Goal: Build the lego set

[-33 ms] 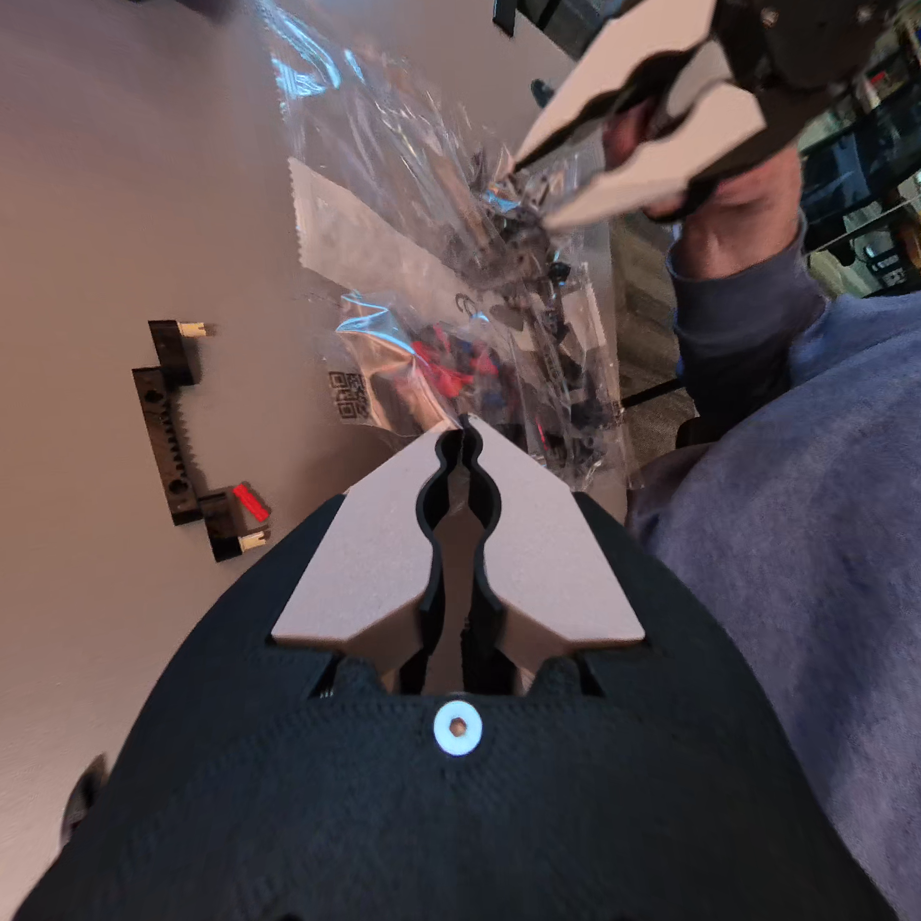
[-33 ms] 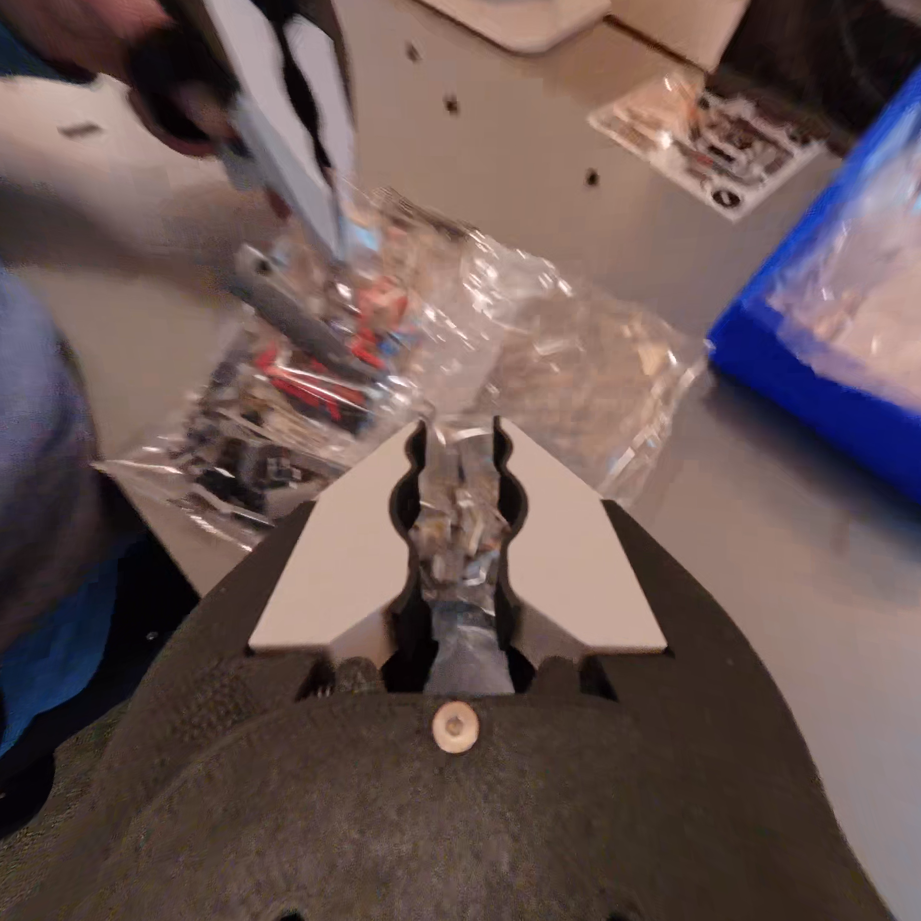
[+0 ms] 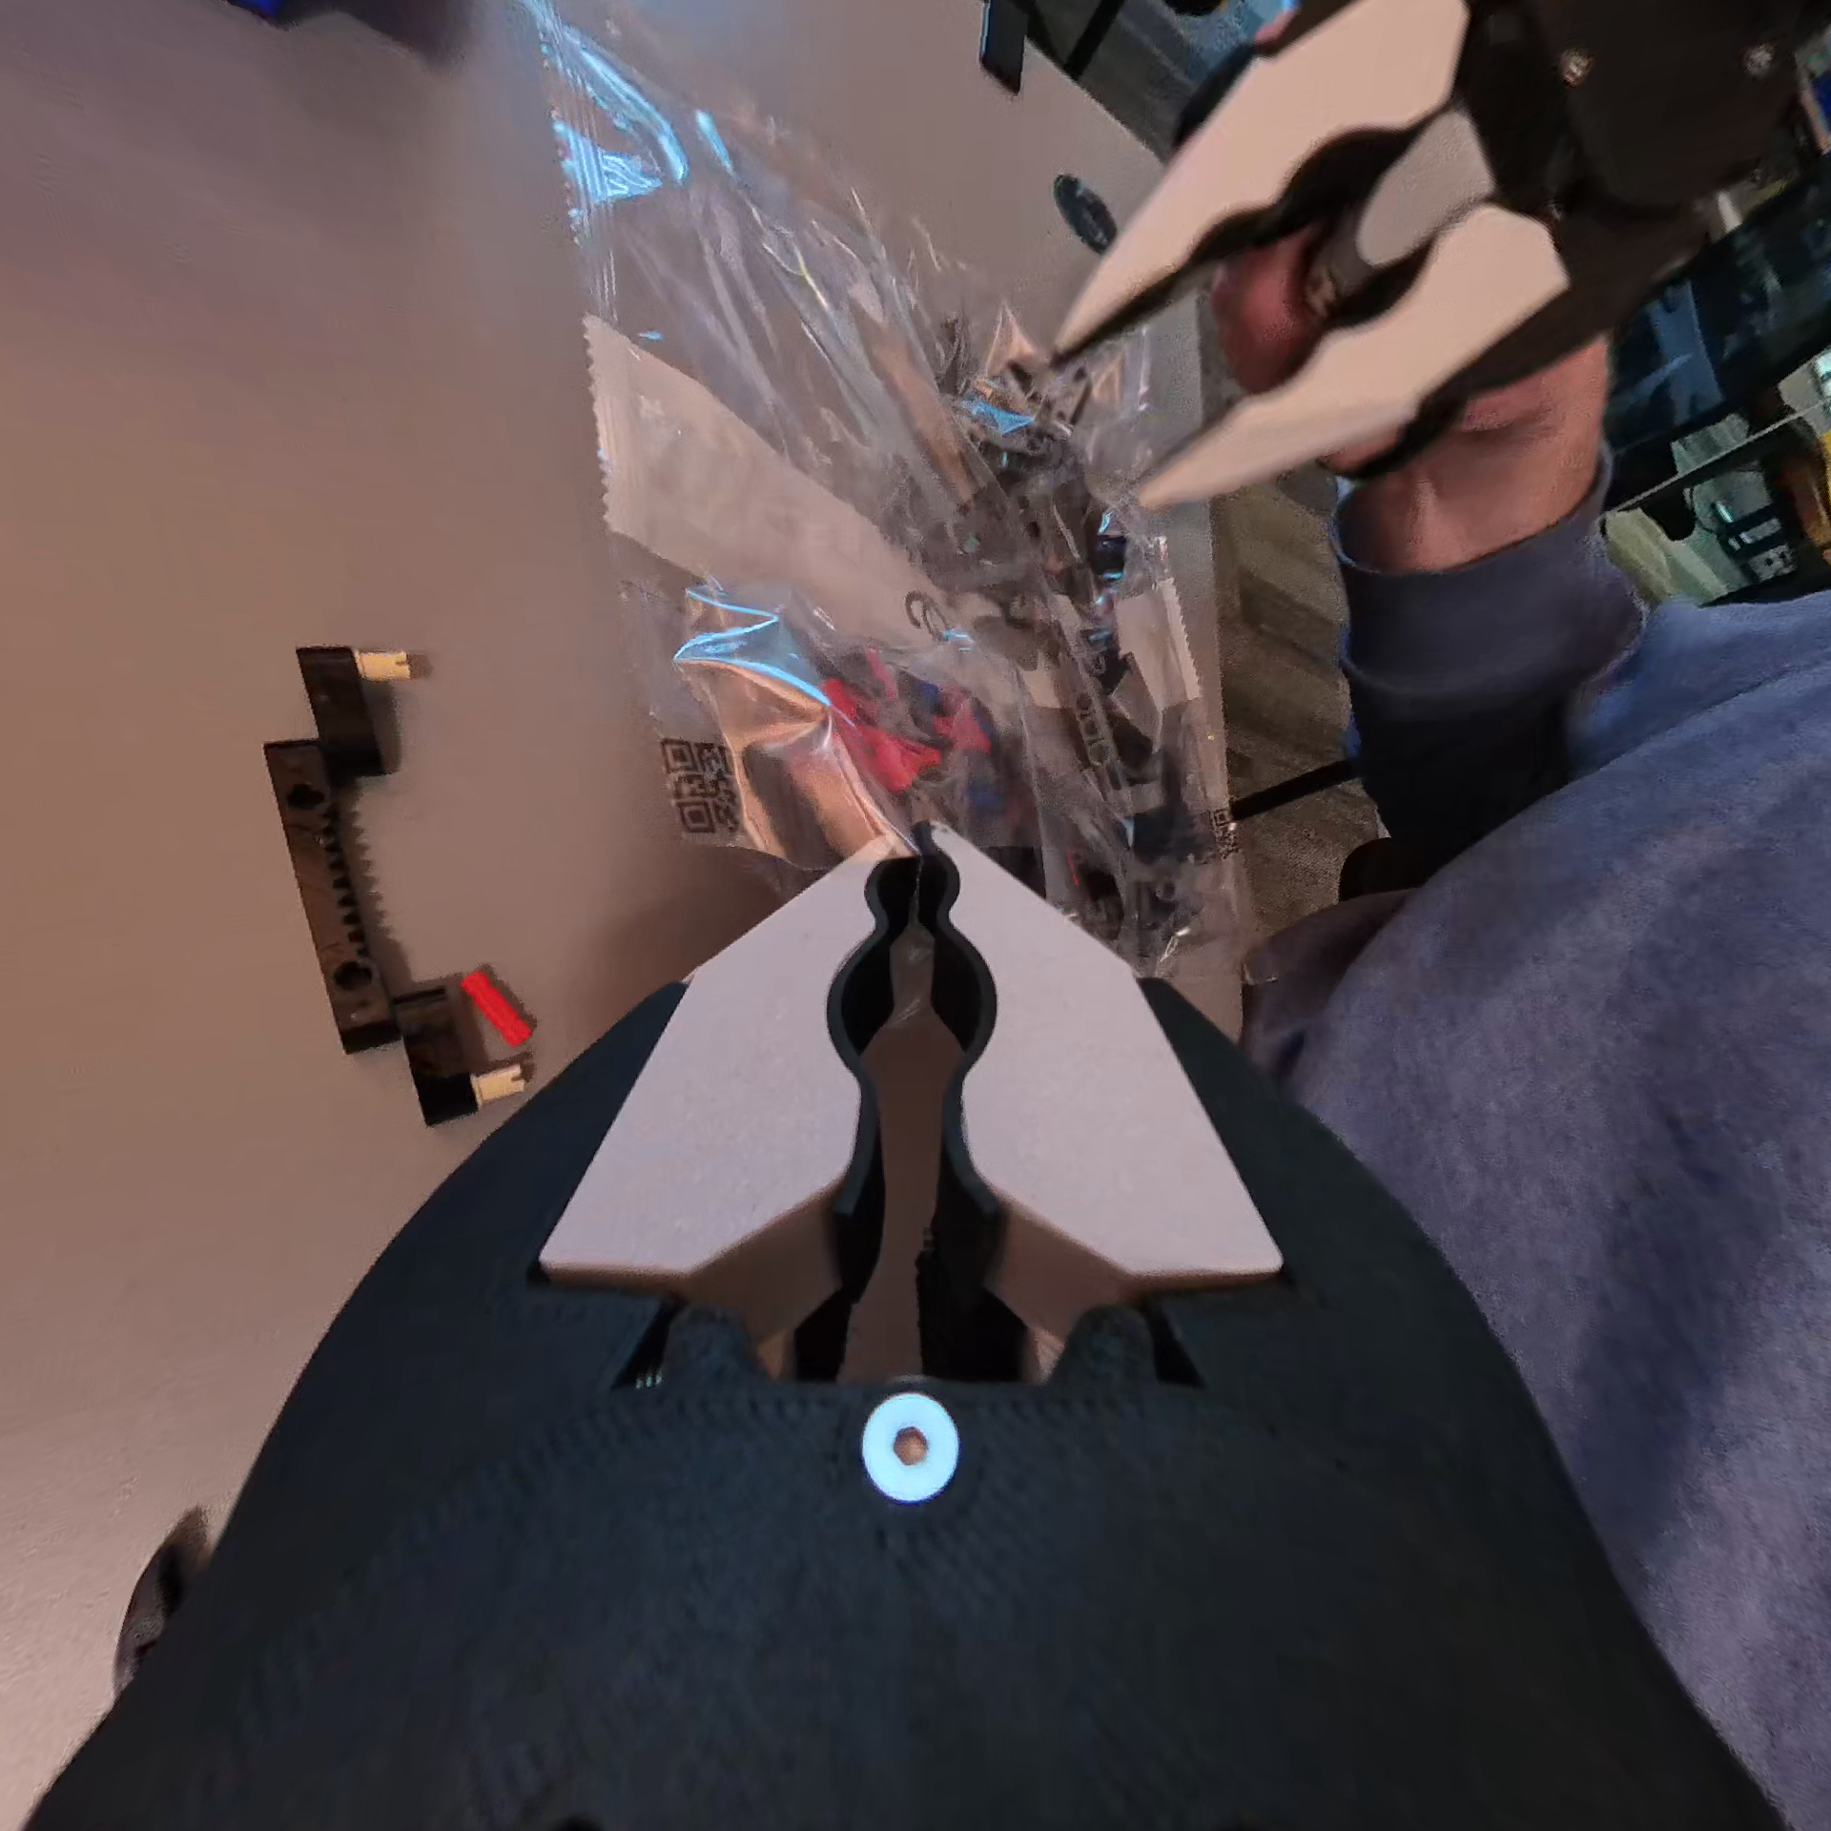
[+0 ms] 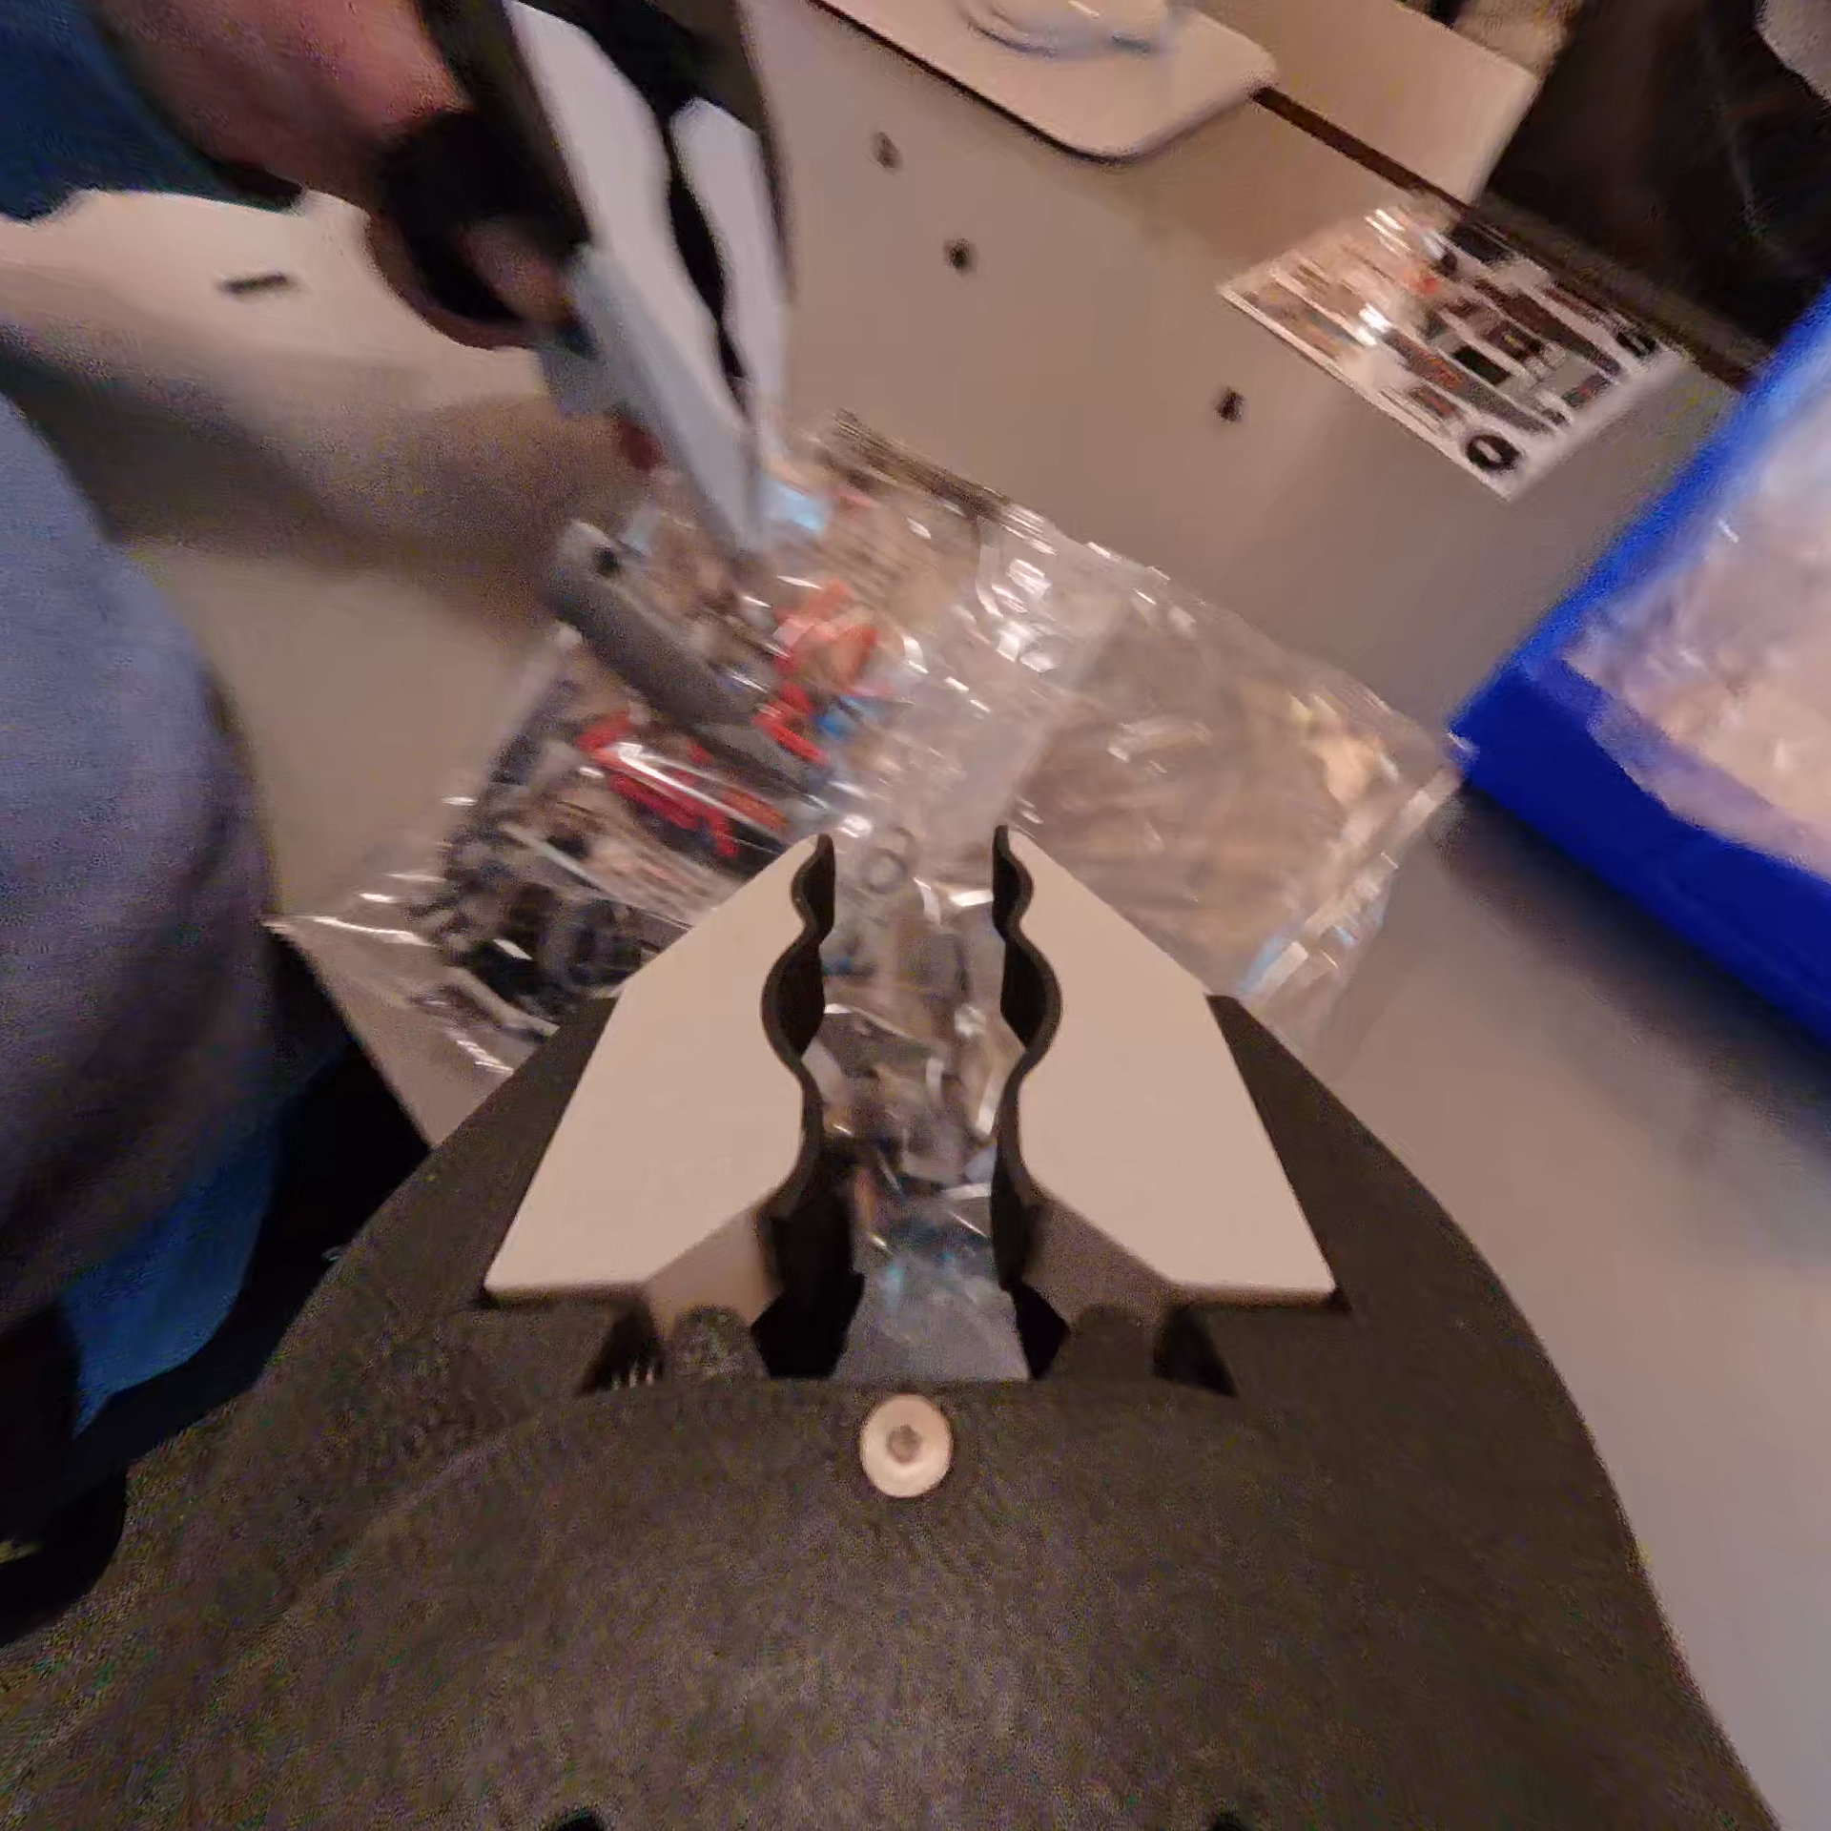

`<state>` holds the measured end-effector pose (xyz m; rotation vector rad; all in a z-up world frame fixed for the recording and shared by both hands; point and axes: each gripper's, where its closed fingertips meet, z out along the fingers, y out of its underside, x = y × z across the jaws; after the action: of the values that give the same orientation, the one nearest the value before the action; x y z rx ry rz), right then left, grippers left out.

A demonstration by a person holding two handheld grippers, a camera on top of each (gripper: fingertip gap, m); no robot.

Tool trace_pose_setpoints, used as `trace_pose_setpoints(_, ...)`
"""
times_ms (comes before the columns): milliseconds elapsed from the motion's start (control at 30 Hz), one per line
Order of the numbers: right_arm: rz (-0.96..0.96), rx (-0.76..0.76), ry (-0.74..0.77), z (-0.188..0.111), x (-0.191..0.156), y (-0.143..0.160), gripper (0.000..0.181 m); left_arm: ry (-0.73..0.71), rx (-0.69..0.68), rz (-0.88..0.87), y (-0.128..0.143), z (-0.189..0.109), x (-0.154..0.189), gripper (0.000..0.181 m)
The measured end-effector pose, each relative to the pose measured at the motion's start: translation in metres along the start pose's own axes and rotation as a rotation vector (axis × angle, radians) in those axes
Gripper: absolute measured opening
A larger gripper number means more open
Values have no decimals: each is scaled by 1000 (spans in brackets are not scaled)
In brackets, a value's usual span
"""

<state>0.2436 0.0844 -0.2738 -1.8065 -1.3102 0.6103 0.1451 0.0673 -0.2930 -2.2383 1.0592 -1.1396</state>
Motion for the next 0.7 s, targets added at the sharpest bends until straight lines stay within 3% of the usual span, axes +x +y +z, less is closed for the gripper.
trace_pose_setpoints(133,-113,53,-130,10,-57,-33,48,-10,10,13,-8,1,6,0)
trace_pose_setpoints(267,-145,32,-60,53,-86,-48,69,-2,21,-16,-14,7,10,0)
trace_pose_setpoints(400,-135,-1,151,73,-66,-41,46,-10,41,-57,-13,8,6,0)
trace_pose_setpoints(567,-104,-17,171,66,-55,-30,7,-17,56,-58,-12,7,5,0)
trace_pose_setpoints(700,-72,-6,114,60,-53,-23,0,-13,67,-71,-12,6,3,0)
